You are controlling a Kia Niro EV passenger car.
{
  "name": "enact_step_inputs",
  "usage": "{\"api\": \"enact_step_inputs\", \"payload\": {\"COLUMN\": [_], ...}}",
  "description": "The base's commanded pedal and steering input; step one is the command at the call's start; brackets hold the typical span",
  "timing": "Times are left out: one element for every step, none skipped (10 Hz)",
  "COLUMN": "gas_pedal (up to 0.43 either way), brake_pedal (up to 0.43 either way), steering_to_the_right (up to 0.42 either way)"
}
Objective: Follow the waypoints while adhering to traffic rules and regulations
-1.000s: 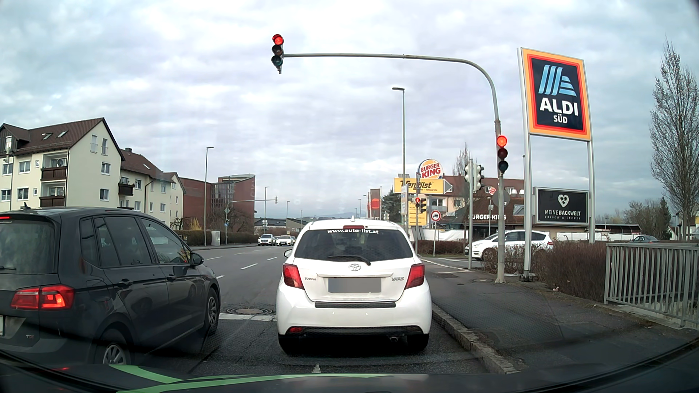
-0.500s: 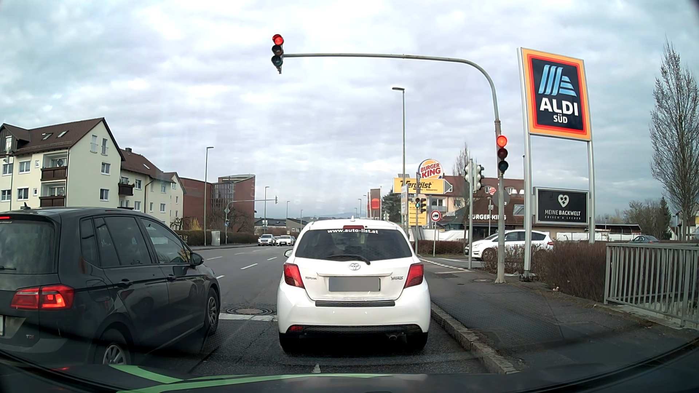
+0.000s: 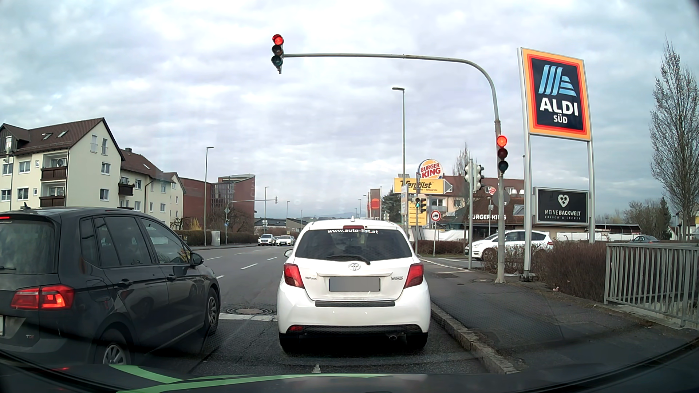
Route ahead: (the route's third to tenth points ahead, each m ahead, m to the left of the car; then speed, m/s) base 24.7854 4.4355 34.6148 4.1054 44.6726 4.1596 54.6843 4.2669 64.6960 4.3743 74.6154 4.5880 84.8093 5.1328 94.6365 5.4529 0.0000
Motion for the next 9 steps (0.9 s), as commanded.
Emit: {"api": "enact_step_inputs", "payload": {"gas_pedal": [0.0, 0.0, 0.0, 0.0, 0.0, 0.0, 0.0, 0.0, 0.0], "brake_pedal": [0.28, 0.28, 0.28, 0.28, 0.28, 0.28, 0.28, 0.28, 0.28], "steering_to_the_right": [-0.005, -0.005, -0.005, -0.005, -0.005, -0.005, -0.005, -0.005, -0.005]}}
